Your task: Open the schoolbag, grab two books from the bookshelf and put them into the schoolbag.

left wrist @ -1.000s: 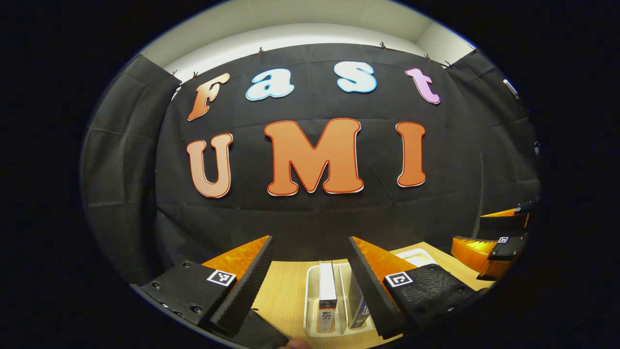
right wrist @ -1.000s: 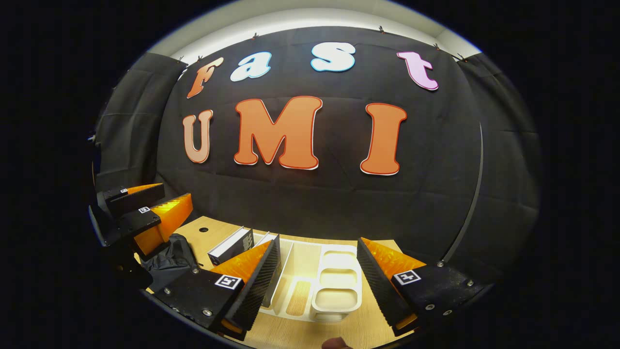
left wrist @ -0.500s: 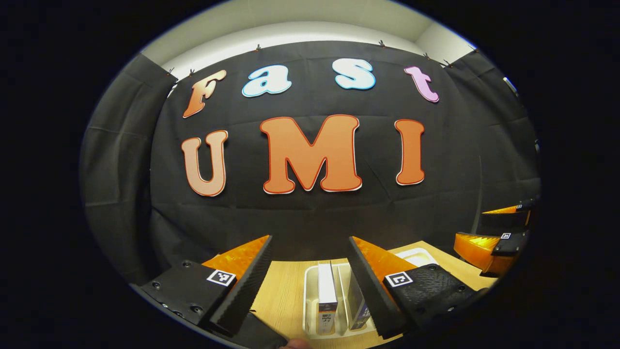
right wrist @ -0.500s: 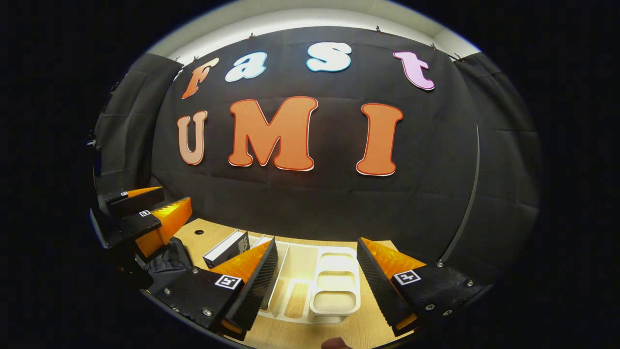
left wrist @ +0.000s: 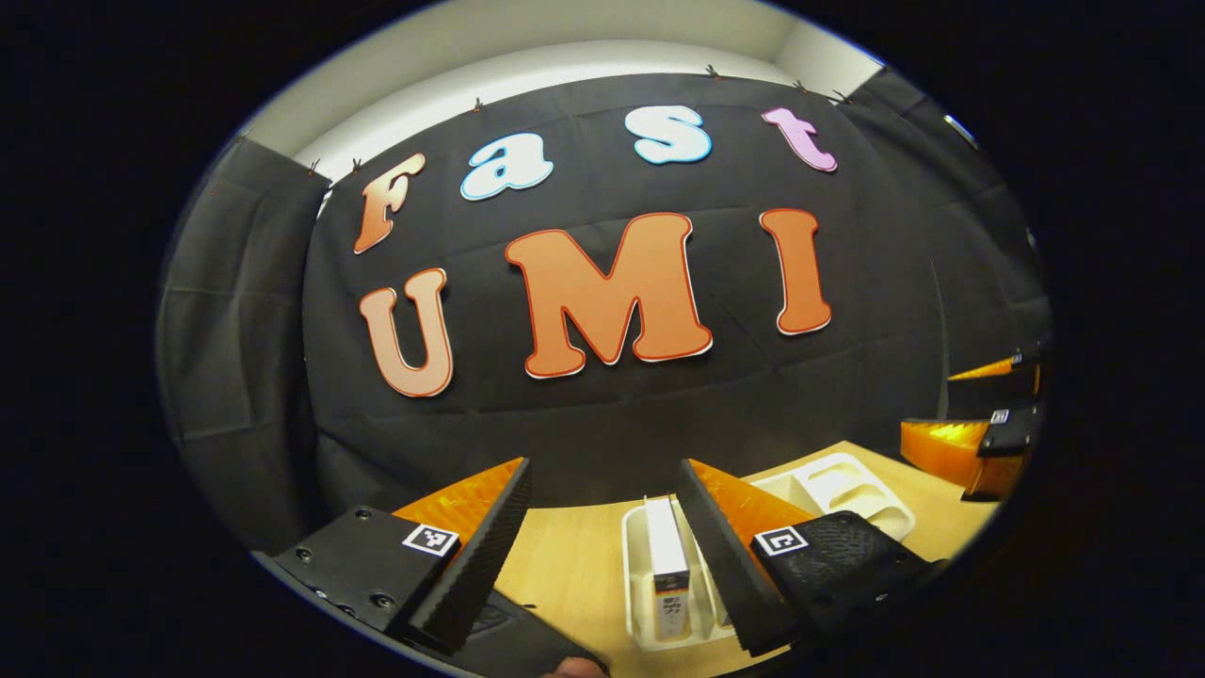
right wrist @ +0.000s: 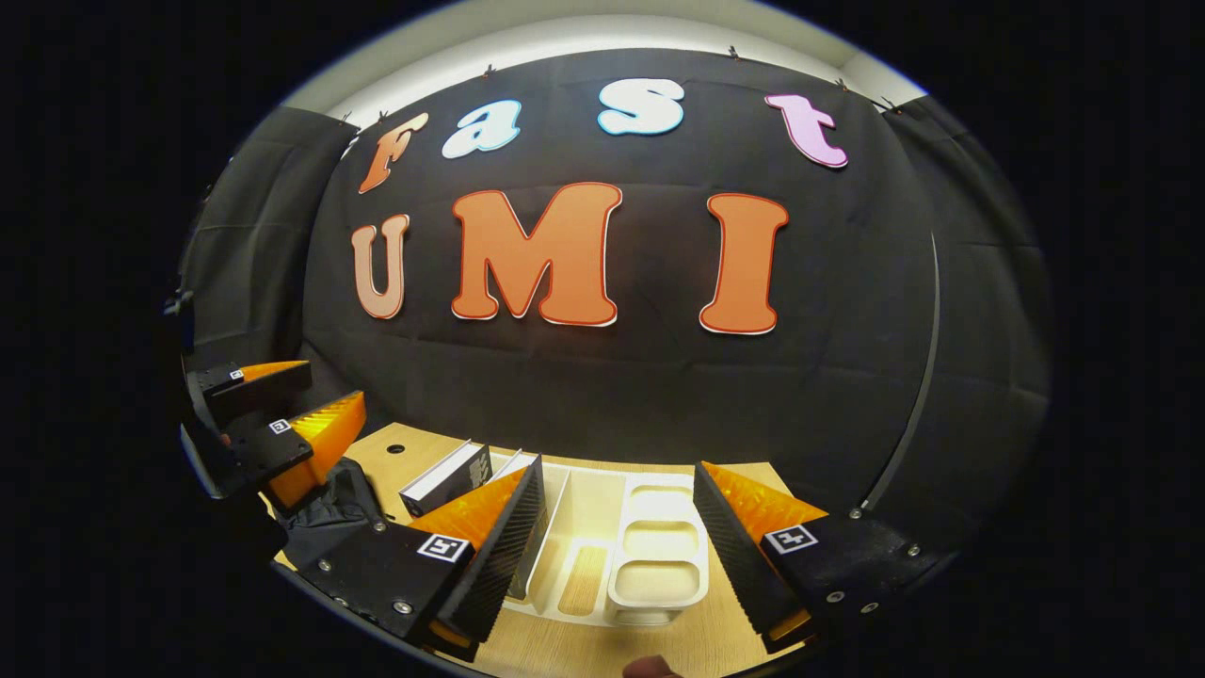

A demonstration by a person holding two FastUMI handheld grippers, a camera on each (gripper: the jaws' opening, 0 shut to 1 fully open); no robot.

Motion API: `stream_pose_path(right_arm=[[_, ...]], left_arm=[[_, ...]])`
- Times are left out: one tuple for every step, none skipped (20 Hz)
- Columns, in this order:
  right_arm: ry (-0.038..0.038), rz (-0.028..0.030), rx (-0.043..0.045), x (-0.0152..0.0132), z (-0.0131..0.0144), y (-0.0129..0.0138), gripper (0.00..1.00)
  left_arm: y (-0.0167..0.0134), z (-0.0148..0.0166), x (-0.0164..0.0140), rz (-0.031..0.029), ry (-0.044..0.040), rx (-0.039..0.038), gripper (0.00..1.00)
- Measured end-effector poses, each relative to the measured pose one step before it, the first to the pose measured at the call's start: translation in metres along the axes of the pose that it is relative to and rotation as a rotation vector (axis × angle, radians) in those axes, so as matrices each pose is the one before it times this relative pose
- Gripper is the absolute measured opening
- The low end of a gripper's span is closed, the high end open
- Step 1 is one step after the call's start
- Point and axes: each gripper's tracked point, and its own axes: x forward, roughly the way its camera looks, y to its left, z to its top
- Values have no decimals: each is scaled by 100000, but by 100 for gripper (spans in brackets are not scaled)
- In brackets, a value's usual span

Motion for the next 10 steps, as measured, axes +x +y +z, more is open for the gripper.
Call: stream_pose_path(right_arm=[[577, 676, 485, 130, -130, -49, 98], [464, 463, 287, 146, -112, -57, 98], [89, 239, 191, 295, -70, -169, 98], [20, 82, -159, 194, 1, -127, 98], [-138, 228, -269, 198, -20, -89, 98], [114, 385, -479, 147, -77, -33, 98], [540, 521, -617, 219, -197, 112, 98], [178, 683, -701, 149, -113, 158, 98], [15, 482, -589, 113, -7, 33, 98], [93, 776, -368, 134, -67, 172, 98]], left_arm=[[644, -386, -142, 769, 641, 3718, 100], [560, -439, -294, 484, 1061, 3154, 98], [436, -611, -256, 290, 1597, 3026, 100], [542, -567, -251, 907, 1916, 3113, 98], [462, -697, -315, 698, 2041, 3500, 98], [497, -692, -275, 458, 2243, 3305, 98], [346, -763, -317, -472, 1835, 3270, 100], [300, -1028, -386, -215, 3704, 3094, 98], [271, -738, -534, -739, 2218, 2541, 98], [-7, -959, -382, -570, 3374, 3592, 98]])
